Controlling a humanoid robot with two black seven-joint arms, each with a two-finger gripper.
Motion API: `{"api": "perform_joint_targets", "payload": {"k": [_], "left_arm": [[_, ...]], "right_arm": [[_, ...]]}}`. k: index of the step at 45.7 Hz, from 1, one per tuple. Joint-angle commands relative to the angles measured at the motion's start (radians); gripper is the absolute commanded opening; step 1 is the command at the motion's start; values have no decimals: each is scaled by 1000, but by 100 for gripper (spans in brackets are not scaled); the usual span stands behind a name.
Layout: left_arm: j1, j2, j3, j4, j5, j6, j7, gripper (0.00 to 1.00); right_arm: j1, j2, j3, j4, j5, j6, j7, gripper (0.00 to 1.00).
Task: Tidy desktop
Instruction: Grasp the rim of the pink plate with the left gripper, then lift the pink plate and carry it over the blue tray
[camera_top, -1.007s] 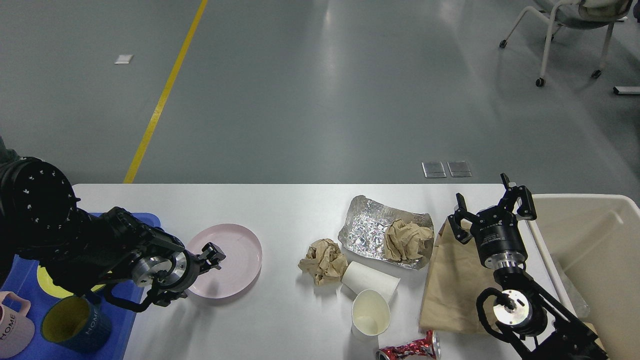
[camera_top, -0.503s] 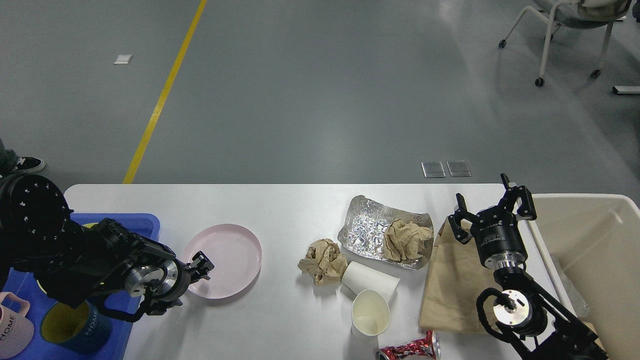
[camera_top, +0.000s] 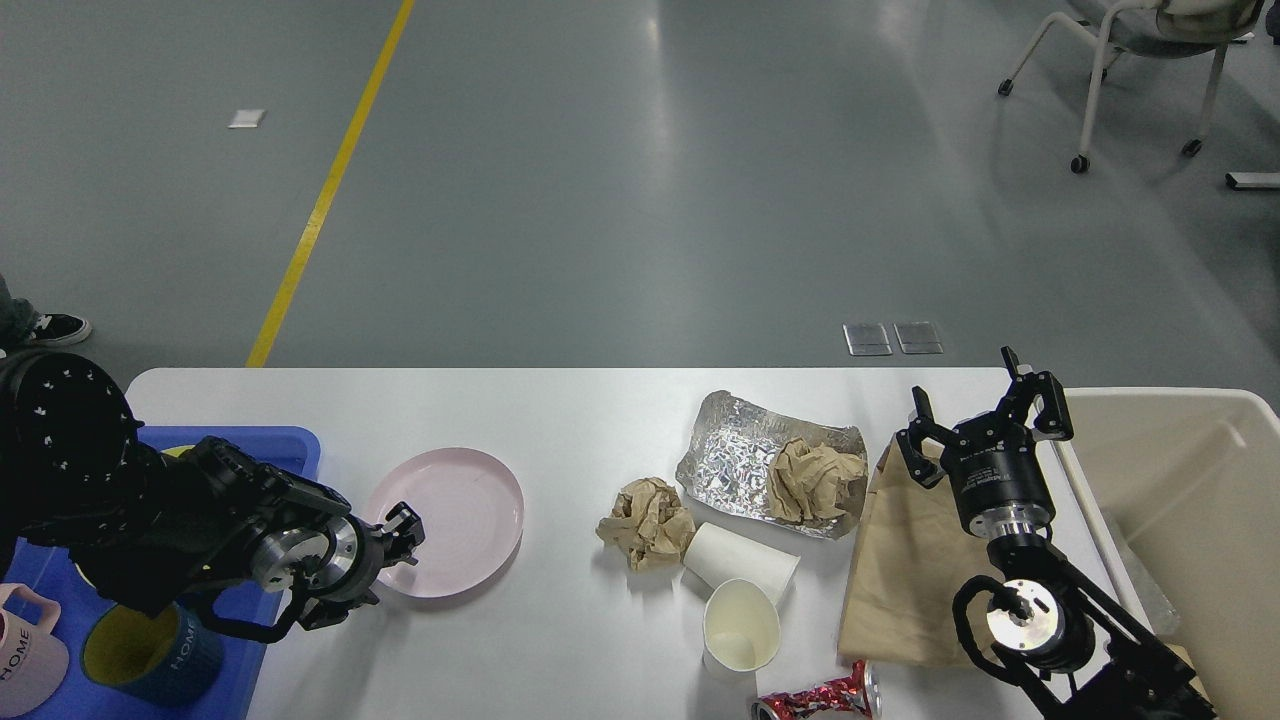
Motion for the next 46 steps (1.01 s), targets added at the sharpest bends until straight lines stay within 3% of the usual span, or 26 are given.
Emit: {"api": "perform_joint_targets", "payload": {"k": [1,10,20,26,38,46], "left_arm": [[1,-1,-2,-1,0,-4,0,27],[-2,2,0,-1,0,-22,0,11],[-2,-1,0,-5,0,-24,0,8],[-3,1,1,-8,0,-36,2,0],[-25,28,9,-21,0,-104,29,0],[-112,85,44,-78,8,-185,39,0]], "right_arm": [[0,2,-1,0,0,0,0,100],[0,0,1,0,0,0,0,100],[0,0,-1,0,0,0,0,100],[0,0,-1,0,0,0,0,100],[0,2,1,0,0,0,0,100],[0,2,1,-1,0,0,0,100]]}}
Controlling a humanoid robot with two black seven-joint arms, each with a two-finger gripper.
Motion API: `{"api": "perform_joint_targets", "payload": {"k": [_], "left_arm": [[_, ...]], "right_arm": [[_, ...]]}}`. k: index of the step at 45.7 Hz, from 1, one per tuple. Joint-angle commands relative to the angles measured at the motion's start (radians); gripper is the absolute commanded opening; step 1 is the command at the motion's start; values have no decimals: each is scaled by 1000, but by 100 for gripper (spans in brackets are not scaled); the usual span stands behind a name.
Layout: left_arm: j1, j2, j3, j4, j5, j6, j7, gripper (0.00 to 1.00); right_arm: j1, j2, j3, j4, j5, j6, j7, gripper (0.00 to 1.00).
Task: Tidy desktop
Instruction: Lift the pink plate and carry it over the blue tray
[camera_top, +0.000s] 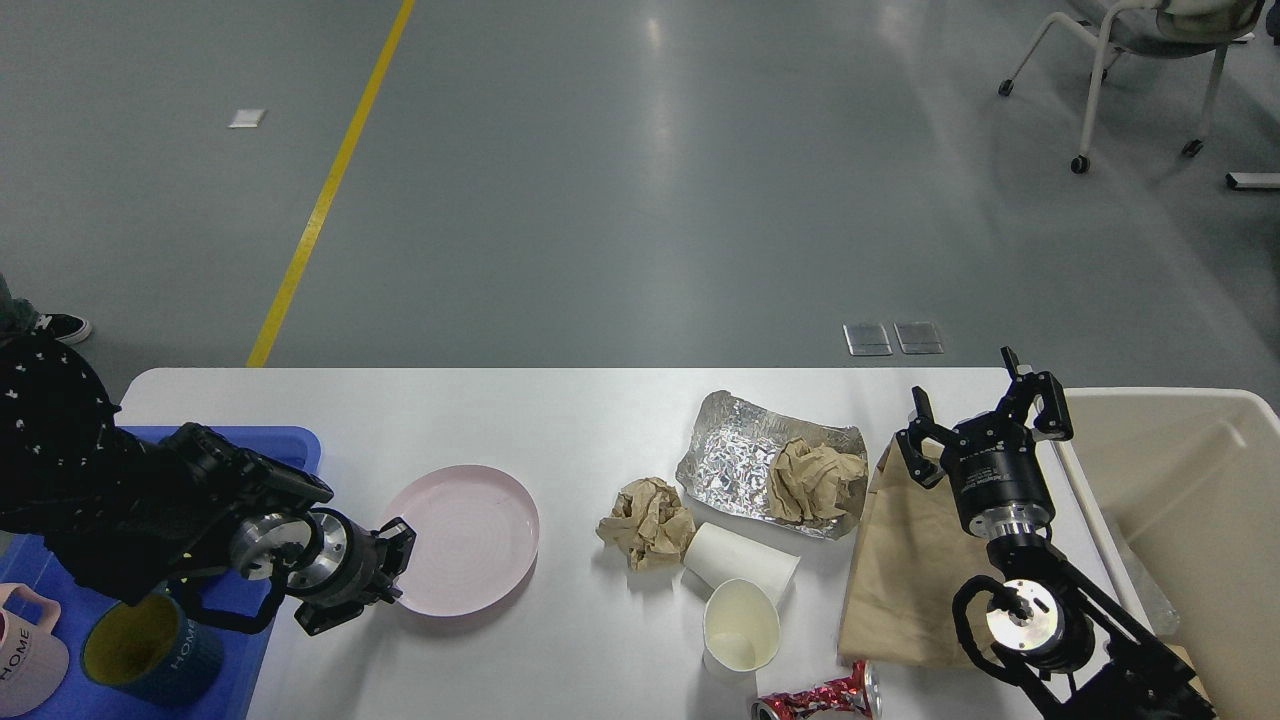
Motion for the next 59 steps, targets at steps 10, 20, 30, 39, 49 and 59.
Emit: {"api": "perform_joint_targets", "payload": {"k": [10,20,30,39,49,59], "left_arm": [[-282,85,138,-163,54,-114,51,0],[-607,93,276,-324,126,-272,37,0],[-928,86,356,-457,171,-424,26,0],[-1133,44,390,-513,191,-579,-12,0],[-1154,17,403,-517,192,-602,-34,0],[-1155,37,477,-513,229,-608,-54,0]], "right_arm": [[0,1,-1,-1,0,0,0,100],[0,1,-1,-1,0,0,0,100],[0,-1,-1,-1,0,0,0,100],[0,-1,-1,-1,0,0,0,100],[0,-1,-1,-1,0,0,0,100],[0,-1,-1,-1,0,0,0,100]]}}
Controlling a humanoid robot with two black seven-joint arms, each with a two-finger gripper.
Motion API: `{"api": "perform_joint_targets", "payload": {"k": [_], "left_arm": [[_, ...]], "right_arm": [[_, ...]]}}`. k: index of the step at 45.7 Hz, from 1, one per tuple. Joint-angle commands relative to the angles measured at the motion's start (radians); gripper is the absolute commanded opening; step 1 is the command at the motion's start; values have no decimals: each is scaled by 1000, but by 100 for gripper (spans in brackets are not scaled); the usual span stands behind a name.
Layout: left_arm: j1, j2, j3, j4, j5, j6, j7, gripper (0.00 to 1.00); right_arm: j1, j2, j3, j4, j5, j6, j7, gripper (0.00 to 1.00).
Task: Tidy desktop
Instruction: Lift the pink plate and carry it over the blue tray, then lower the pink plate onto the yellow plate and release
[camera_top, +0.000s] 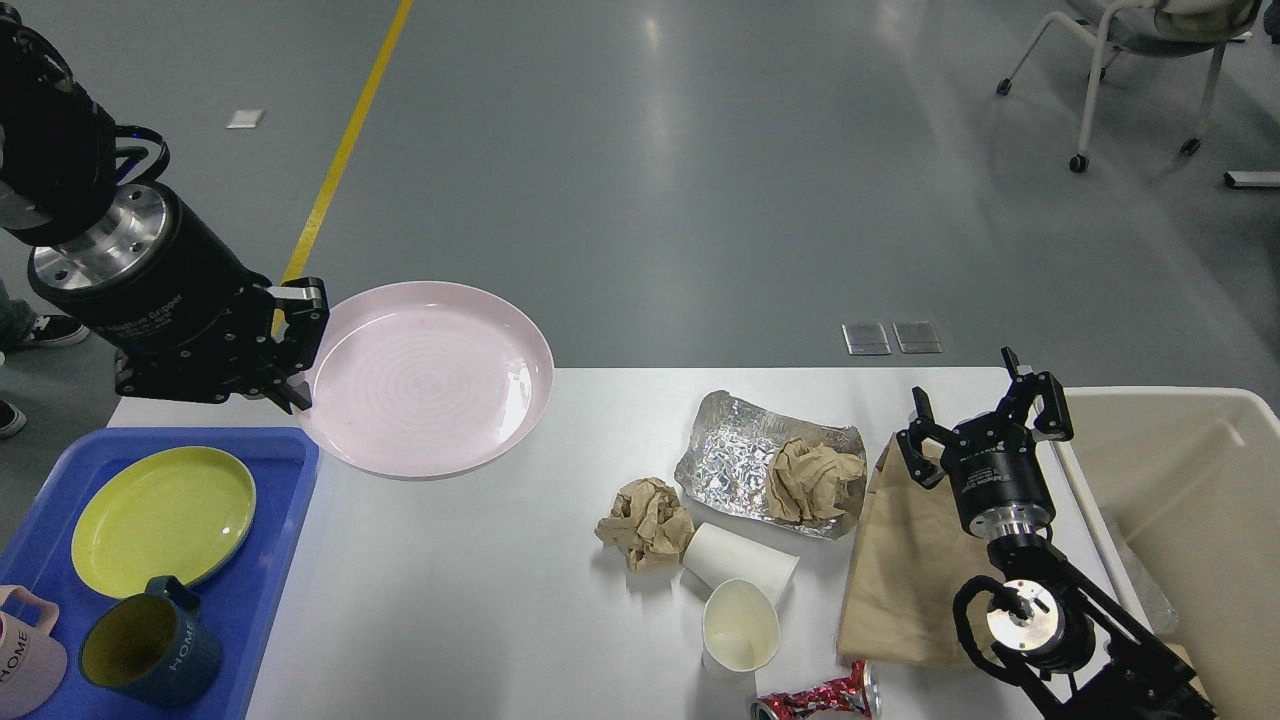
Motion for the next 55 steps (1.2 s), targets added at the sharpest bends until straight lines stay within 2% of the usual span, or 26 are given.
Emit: {"api": "perform_joint_targets", "payload": {"k": [1,8,17,35,50,55], "left_arm": [[1,15,40,5,40,-1,-12,0],[27,127,60,53,101,-2,-26,0],[192,316,45,228,197,-2,-7,0],[712,483,-151,649,206,1,-23,0],[1177,492,-435,912,241,42,-23,0],[1249,488,-513,984,241,57,-19,0]], "right_arm": [[0,0,0,0,0,0,0,100],[0,0,0,0,0,0,0,100],[0,0,0,2,0,0,0,100],[0,0,0,2,0,0,0,100],[0,0,0,2,0,0,0,100],[0,0,0,0,0,0,0,100]]}}
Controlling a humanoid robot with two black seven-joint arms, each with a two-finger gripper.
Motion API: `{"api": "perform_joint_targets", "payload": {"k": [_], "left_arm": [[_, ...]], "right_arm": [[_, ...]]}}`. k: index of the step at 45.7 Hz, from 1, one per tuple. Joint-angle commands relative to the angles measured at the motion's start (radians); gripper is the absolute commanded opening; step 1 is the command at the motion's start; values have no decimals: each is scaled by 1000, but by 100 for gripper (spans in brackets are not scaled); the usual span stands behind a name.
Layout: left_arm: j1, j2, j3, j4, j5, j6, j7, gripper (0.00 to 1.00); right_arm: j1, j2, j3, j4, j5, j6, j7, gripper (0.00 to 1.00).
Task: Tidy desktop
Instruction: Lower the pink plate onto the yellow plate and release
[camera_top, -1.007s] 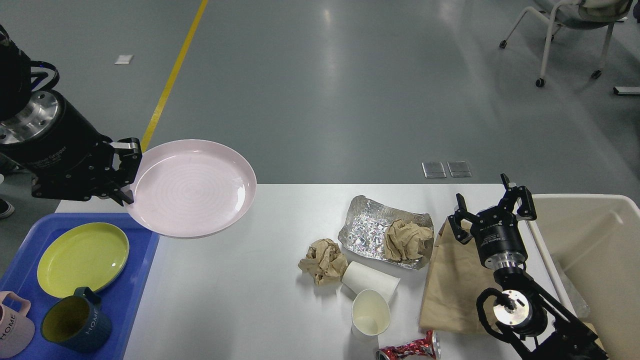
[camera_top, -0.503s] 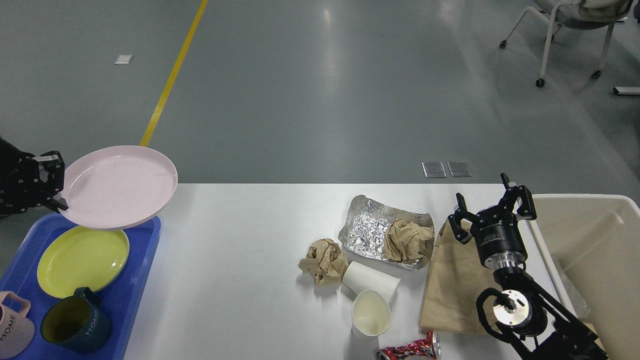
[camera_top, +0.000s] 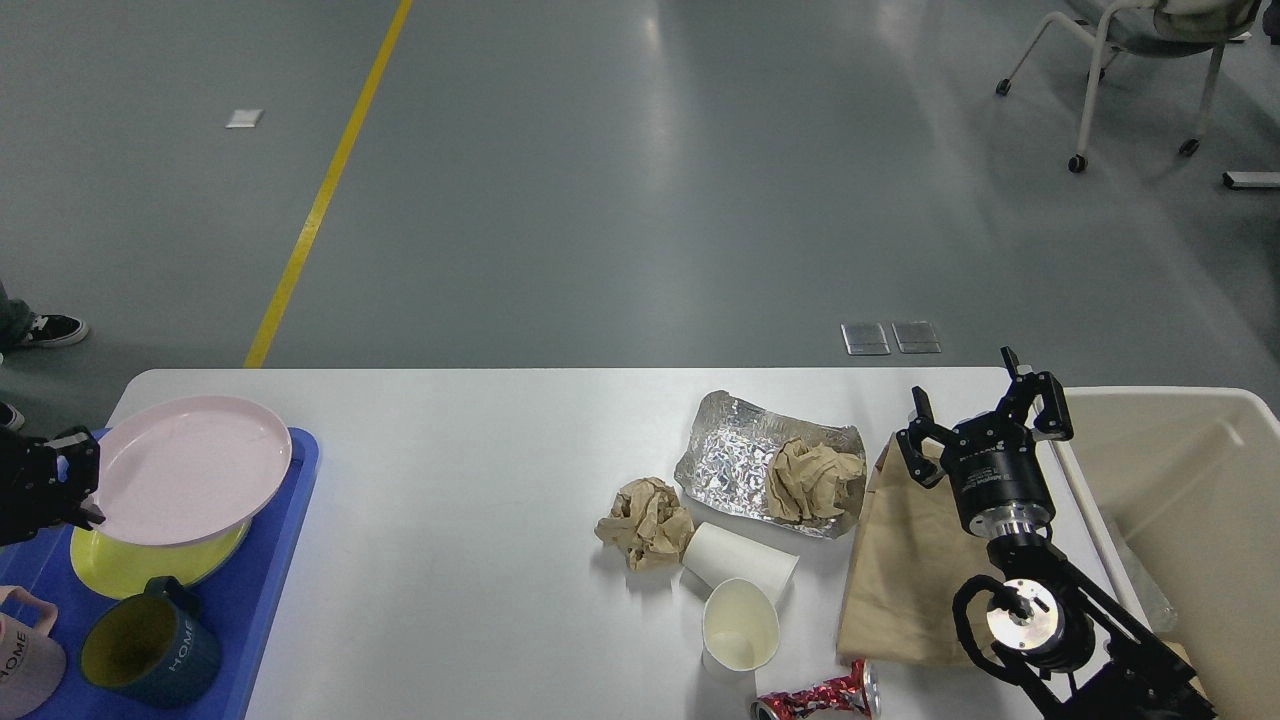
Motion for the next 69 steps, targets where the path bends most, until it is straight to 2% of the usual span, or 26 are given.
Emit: {"api": "perform_joint_targets", "payload": {"k": [1,7,15,24,59,61,63,67,69], "left_arm": [[96,-4,-98,84,0,18,3,0],[139,4,-133,109,-1,36,6,0],[152,7,-127,121,0,139,23,0],[218,-2,-127,162,0,173,33,0],[243,-26,-136,170,0,183,35,0],[243,-26,-136,170,0,192,35,3],[243,-26,-136,170,0,208,33,9],[243,-24,-136,169,0,261,20,43],[243,-27,-136,167,2,278,21,52]], "right_arm": [[0,0,0,-2,0,0,0,100],[0,0,0,-2,0,0,0,100],[0,0,0,-2,0,0,0,100],[0,0,1,-2,0,0,0,100],[0,0,1,0,0,0,0,100],[0,2,1,0,0,0,0,100],[0,0,1,0,0,0,0,100],[0,0,0,0,0,0,0,100],[0,0,0,0,0,0,0,100]]}}
